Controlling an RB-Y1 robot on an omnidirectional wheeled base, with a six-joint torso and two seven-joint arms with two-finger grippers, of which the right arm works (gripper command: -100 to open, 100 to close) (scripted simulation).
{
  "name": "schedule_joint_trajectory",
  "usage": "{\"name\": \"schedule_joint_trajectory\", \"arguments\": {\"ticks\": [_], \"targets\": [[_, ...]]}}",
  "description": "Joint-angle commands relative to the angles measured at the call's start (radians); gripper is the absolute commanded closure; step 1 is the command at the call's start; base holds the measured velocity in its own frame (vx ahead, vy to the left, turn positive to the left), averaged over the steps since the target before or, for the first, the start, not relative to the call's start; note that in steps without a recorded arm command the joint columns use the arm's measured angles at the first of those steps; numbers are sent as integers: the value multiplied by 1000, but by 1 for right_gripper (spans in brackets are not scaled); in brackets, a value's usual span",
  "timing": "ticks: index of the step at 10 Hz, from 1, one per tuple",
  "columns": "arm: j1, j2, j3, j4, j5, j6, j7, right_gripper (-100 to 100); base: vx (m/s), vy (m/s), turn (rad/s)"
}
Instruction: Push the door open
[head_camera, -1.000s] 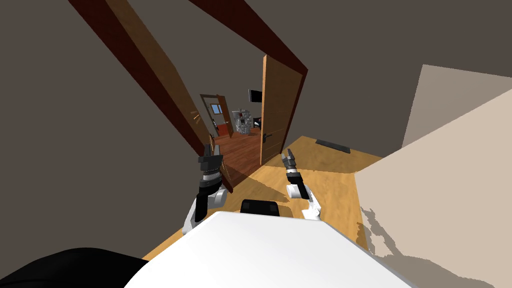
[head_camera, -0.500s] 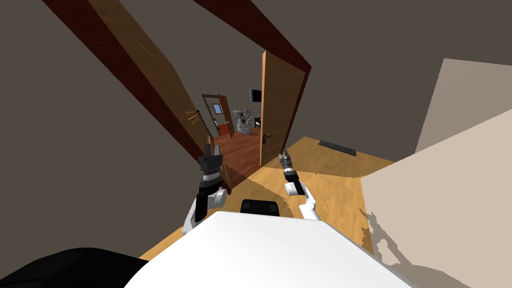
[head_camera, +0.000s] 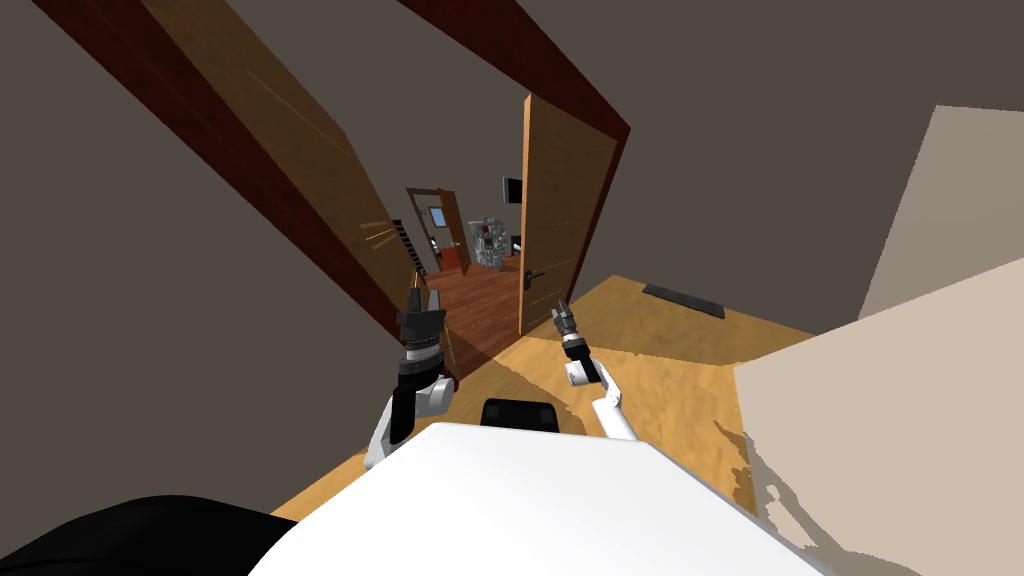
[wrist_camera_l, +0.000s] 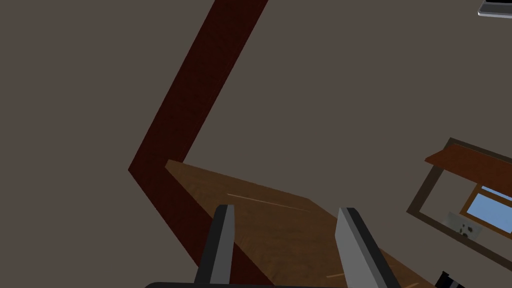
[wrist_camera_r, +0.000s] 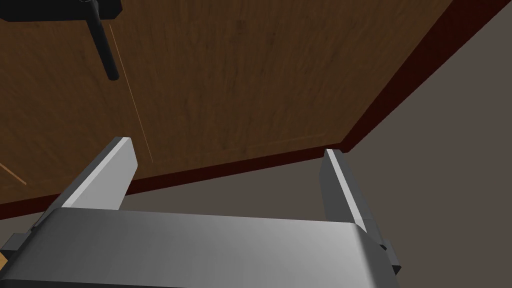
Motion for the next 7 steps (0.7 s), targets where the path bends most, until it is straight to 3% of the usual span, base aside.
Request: {"name": "schedule_joint_trajectory", "arguments": {"ticks": [1,7], "targets": [[-24,-5,6,45,8,-9,-16,-100,91,-69,41],[-119,-17,30,199,41,-28,-70,-100,86,-89,59]]}}
